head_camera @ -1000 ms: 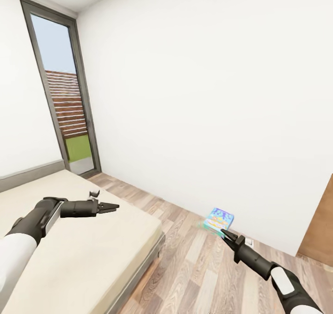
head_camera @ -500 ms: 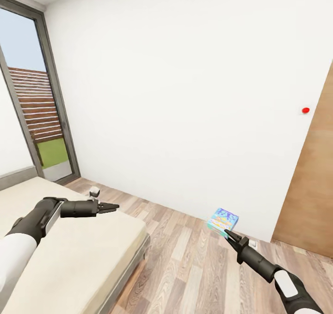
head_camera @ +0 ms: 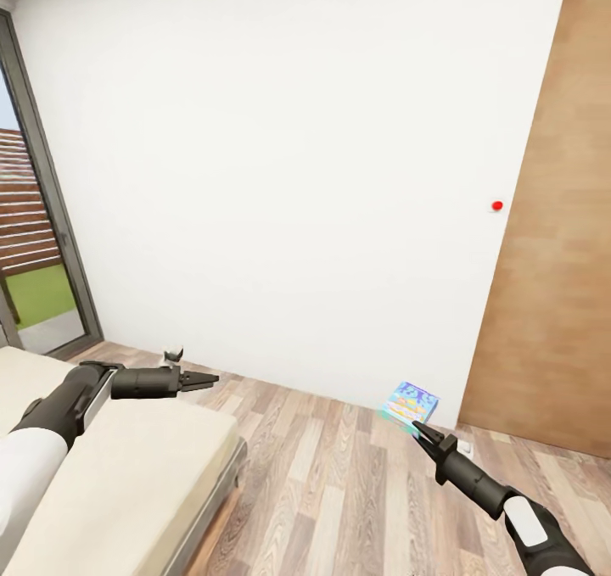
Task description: Put all the toys in the child's room - the three board games (two on the bed and one on the table), the two jigsaw puzzles on the table, and the tennis ball on the table - inside the toy box on the table in the child's room.
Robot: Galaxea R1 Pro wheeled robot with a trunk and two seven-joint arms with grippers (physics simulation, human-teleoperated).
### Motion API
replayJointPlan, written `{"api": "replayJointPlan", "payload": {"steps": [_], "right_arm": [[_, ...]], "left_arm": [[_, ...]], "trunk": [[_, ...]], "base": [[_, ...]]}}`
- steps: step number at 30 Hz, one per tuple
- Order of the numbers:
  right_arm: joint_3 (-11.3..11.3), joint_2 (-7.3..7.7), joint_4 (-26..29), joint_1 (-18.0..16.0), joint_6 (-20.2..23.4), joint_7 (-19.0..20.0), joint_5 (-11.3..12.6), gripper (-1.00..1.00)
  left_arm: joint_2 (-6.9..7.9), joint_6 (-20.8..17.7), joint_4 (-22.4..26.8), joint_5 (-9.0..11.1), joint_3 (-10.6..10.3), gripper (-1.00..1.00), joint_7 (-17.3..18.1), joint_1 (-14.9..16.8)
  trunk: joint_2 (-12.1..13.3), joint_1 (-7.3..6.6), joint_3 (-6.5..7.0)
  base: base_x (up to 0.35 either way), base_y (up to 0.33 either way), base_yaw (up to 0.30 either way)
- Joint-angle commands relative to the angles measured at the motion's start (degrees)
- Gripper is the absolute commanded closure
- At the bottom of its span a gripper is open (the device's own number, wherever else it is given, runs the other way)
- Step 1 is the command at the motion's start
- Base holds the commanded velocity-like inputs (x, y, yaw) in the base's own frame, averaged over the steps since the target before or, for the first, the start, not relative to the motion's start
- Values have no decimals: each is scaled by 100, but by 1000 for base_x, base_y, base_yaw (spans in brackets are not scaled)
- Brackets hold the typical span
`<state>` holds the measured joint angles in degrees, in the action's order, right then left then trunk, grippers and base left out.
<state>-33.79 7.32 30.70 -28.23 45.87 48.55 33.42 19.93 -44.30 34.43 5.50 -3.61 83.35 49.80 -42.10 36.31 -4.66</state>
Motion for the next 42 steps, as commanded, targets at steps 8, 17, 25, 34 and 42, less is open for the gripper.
{"api": "replayJointPlan", "payload": {"steps": [8,17,25,34,42], "right_arm": [[-22,-3,-3,-7,36,14,16,100],[-22,-3,-3,1,36,14,16,100],[-22,-2,-3,2,32,14,16,100],[-22,-3,-3,2,31,16,16,100],[-22,0,-3,2,6,19,16,100]], "left_arm": [[5,-61,2,56,-43,-100,-3,4],[2,-61,2,56,-204,-100,-7,4],[2,-62,2,56,-235,-100,-11,4],[2,-62,2,56,-236,-100,-12,4],[4,-60,2,56,-236,-100,-7,4]], "trunk": [[314,-174,172],[675,-372,378],[996,-548,563],[1357,-745,772],[1678,-921,958]], "base": [[0,0,-272],[0,0,-265],[0,0,-260],[0,0,-257],[0,0,-257]]}}
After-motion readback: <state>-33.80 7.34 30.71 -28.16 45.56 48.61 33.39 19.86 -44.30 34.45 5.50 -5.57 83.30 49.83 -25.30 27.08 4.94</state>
